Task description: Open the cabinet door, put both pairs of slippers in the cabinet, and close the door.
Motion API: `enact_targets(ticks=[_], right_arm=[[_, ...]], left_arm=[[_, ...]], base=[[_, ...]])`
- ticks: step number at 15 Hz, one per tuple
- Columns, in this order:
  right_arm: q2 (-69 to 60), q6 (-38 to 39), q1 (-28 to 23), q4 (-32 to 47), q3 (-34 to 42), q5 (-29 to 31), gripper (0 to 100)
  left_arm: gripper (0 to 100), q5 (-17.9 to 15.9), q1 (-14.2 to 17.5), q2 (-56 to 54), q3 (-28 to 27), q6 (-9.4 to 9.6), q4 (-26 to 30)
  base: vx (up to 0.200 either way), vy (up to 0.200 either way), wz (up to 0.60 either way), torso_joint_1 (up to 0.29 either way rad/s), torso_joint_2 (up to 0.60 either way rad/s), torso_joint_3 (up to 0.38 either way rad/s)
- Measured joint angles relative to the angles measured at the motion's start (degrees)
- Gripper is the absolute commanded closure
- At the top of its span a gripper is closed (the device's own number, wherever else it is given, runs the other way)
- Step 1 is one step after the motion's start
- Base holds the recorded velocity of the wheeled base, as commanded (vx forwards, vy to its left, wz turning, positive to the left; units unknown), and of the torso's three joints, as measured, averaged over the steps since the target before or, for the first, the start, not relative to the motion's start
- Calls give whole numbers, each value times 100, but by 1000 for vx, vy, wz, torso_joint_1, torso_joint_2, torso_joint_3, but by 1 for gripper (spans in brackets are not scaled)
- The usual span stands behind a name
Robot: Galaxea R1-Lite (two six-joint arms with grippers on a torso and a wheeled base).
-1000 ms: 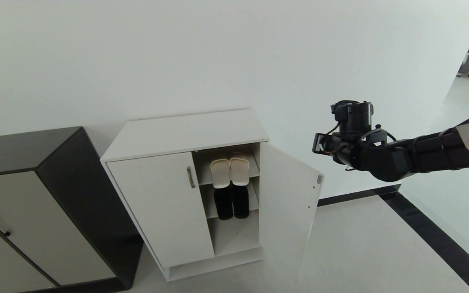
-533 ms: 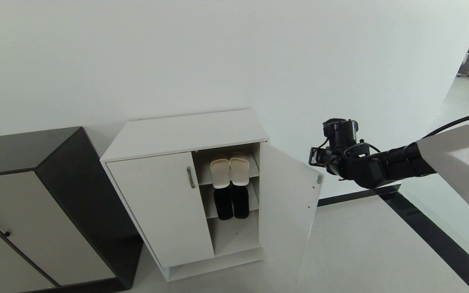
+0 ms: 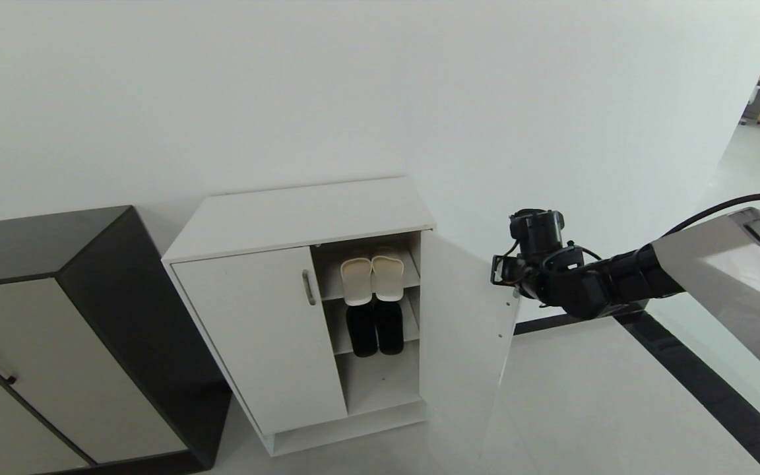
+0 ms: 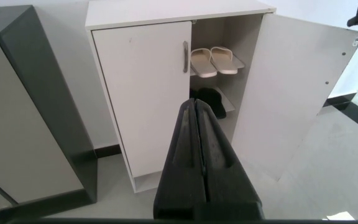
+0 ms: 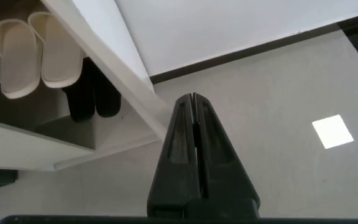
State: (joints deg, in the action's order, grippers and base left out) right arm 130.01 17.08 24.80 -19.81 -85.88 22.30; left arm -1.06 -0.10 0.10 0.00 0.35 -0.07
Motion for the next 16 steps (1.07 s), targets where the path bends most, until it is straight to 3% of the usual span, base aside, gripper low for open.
enact_targets(ticks=[5,11,16], right_arm=[[-63,65,321,-22,221,15,100],[-964,-68,1191,-731,1246,206,100],[-1275,-343,1329,-975,1681,45,100]], left_arm=[[100,2,-1,0,0,-2,0],[100,0,2,0,0,0,0],[100,-2,-1,0,0,2,0]], base=[[0,0,0,0,0,0],[0,0,0,0,0,0],[0,0,0,0,0,0]])
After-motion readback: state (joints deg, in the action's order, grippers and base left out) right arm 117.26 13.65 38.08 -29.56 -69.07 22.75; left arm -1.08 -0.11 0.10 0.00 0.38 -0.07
